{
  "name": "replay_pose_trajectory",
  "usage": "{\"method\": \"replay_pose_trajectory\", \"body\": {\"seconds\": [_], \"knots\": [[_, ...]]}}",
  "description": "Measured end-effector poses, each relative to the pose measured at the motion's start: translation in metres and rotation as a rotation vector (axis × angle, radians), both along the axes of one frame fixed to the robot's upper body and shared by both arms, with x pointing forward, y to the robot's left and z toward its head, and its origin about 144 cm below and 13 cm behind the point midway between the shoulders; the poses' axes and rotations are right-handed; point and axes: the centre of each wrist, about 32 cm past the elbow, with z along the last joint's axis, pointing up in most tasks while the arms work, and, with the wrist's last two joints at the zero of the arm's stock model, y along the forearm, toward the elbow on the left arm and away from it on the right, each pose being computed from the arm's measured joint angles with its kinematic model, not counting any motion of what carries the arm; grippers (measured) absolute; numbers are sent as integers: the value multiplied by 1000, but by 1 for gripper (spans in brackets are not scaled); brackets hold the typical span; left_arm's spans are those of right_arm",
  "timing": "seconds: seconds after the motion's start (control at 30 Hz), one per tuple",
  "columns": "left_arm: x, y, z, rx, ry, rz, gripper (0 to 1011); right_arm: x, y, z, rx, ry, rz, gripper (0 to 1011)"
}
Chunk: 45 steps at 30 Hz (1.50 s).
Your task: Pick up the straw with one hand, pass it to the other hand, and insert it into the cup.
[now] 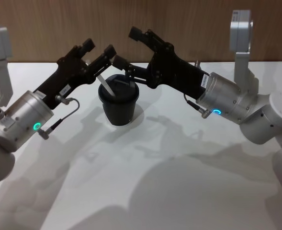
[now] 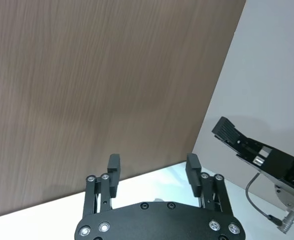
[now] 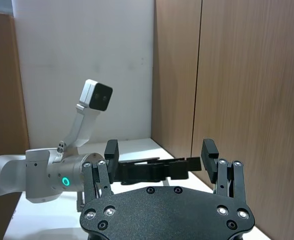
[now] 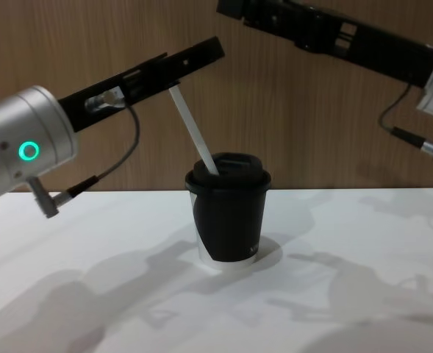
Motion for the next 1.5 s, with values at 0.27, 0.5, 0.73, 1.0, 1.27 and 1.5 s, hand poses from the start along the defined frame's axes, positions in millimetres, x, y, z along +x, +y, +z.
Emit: {"method": "replay_pose_trajectory", "body": {"seconds": [0.27,0.5,0.73,1.0,1.27,1.5], "knots": [[-10,9,-3,-19,-5,-5,997,-7,-1,-4,3,19,-14,1001],[-19,17,-7,-43,-12,-18,1003,-15,-3,-10,6,50,-42,1001],[-26,23,-12,-64,-21,-47,1003,-25,-6,-17,4,84,-79,1001],[-36,30,-19,-84,-35,-82,1003,-36,-13,-24,-4,117,-123,1001],[-46,33,-26,-97,-43,-95,1003,-40,-15,-26,-11,128,-139,1001],[-54,34,-31,-110,-48,-86,1003,-38,-14,-25,-10,124,-133,1001]]}}
